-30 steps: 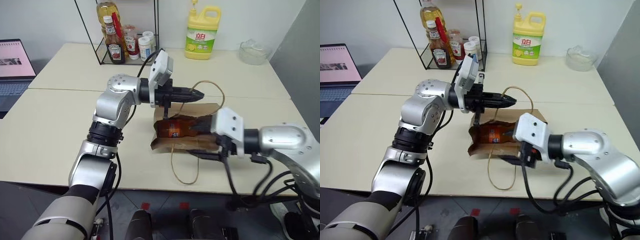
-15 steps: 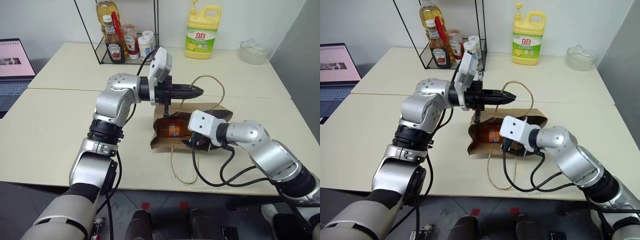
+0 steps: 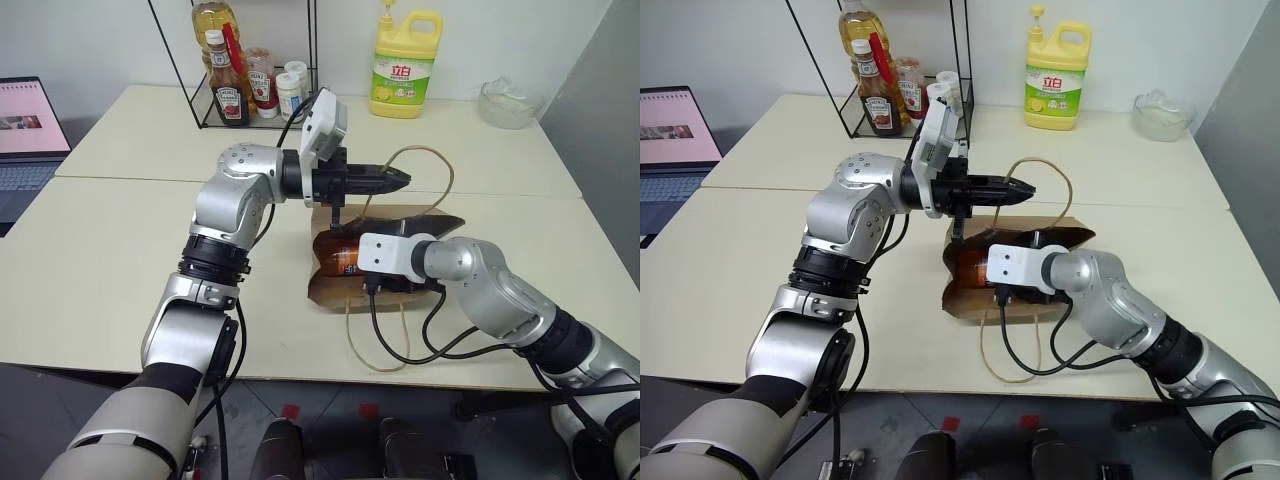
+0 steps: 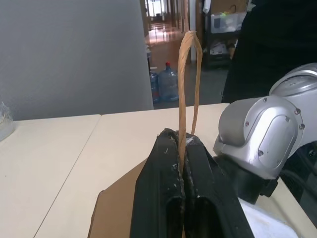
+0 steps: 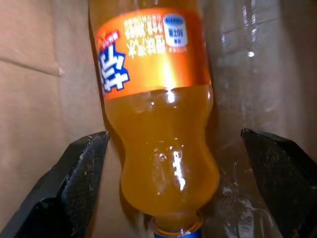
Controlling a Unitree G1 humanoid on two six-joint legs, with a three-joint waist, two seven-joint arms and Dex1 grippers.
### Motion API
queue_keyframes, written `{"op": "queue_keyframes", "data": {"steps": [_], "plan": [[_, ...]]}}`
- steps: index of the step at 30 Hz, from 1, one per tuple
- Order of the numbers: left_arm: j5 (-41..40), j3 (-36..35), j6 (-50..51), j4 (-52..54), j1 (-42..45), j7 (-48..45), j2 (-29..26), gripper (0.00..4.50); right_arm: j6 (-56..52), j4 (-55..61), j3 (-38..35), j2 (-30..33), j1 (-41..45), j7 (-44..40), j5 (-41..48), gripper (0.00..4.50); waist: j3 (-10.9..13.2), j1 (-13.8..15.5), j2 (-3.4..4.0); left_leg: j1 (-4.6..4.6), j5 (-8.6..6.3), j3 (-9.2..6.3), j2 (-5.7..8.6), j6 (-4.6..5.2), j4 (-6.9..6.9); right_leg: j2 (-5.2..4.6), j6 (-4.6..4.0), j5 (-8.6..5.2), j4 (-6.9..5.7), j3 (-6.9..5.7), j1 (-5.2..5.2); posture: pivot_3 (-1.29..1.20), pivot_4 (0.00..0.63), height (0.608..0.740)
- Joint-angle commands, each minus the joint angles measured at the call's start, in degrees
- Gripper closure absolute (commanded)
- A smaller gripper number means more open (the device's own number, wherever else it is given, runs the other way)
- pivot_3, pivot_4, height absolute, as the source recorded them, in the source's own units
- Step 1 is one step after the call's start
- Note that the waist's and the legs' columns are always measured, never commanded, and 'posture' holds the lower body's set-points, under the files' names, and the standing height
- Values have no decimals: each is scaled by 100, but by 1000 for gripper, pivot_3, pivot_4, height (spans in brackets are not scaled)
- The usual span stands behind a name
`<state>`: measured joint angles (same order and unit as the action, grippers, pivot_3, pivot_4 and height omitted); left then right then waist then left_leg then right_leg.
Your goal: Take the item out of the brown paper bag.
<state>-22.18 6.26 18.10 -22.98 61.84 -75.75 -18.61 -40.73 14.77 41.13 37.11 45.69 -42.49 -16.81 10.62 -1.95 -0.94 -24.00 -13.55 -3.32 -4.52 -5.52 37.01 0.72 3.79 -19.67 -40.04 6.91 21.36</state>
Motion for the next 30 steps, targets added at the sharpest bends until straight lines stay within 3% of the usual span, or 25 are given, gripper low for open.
{"op": "queue_keyframes", "data": {"steps": [1,8,16,23,30], "plan": [[-44,-90,-106,94,186,-10,16,4500,299,-192,169,-83,233,-175,-478,26,0,-4,0,0,0,0,0,0,0,0,0,0,-1,0,0,0,150,740],[-17,-64,-145,50,202,-10,41,4500,707,-842,446,-411,468,-560,-1141,26,0,-4,0,1,7,0,0,-13,0,-1,0,0,-2,-2,0,0,150,740],[4,-43,-220,42,184,-9,62,4500,881,-1305,291,-653,350,-873,-1417,1943,0,-4,0,4,9,0,0,-15,1,-1,0,0,-4,-2,-3,0,150,740],[48,-45,-273,48,135,-6,49,4500,1095,-1407,173,-720,180,-982,-1584,1999,0,-4,0,7,8,0,-1,-13,1,-1,0,0,-4,-3,-7,0,150,740],[182,-59,-473,-122,133,5,-19,4500,1588,-954,-497,-644,43,-853,-1430,1999,0,-3,0,7,8,0,0,-15,0,-1,0,0,-4,-2,-6,0,150,740]]}}
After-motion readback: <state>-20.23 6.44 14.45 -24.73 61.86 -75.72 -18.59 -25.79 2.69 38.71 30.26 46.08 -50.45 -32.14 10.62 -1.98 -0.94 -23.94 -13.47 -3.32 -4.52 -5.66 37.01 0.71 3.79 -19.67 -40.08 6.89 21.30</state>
